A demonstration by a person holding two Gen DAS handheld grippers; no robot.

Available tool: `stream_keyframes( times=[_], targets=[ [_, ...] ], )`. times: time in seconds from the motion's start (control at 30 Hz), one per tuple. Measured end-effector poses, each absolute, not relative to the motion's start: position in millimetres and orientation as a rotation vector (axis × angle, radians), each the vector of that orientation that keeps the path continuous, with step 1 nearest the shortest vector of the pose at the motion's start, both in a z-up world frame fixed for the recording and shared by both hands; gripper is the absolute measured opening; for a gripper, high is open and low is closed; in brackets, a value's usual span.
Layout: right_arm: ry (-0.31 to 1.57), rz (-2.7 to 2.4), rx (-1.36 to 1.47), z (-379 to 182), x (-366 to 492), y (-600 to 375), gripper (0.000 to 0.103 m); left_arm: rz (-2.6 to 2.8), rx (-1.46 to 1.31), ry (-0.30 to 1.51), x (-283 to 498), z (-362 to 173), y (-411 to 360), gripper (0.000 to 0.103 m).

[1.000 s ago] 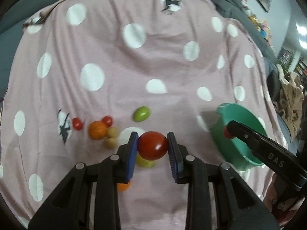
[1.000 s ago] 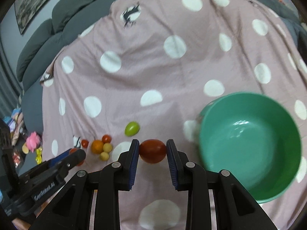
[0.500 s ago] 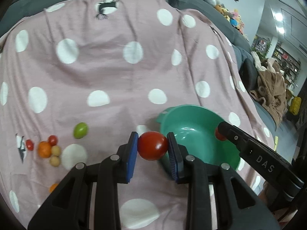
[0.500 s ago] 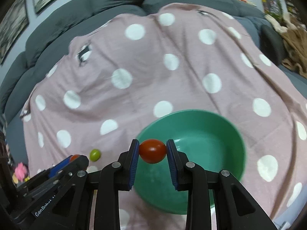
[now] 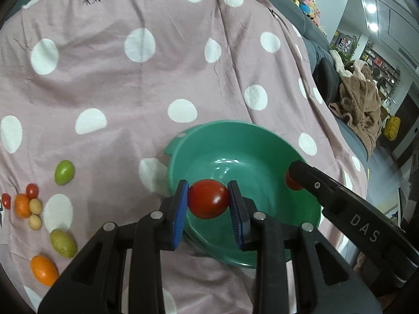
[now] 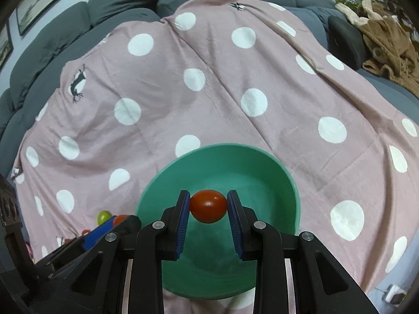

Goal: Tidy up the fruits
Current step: 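Carry both held tomatoes over the green bowl, then open both tools to drop the tomatoes into the green bowl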

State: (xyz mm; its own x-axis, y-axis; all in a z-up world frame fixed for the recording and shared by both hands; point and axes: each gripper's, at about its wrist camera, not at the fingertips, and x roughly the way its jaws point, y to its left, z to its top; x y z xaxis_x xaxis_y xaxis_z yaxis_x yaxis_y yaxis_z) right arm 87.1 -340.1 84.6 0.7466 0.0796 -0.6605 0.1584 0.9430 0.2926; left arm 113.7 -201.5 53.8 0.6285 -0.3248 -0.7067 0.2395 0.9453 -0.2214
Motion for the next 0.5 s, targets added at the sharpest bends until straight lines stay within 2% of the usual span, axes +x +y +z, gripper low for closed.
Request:
stream_keyframes(
  times=[0.5],
  targets=[
    [0.775,-0.093,0.342,72,91,-346,0.031,-0.377,-0.108,0.885,120,37,-217,0.031]
  ],
)
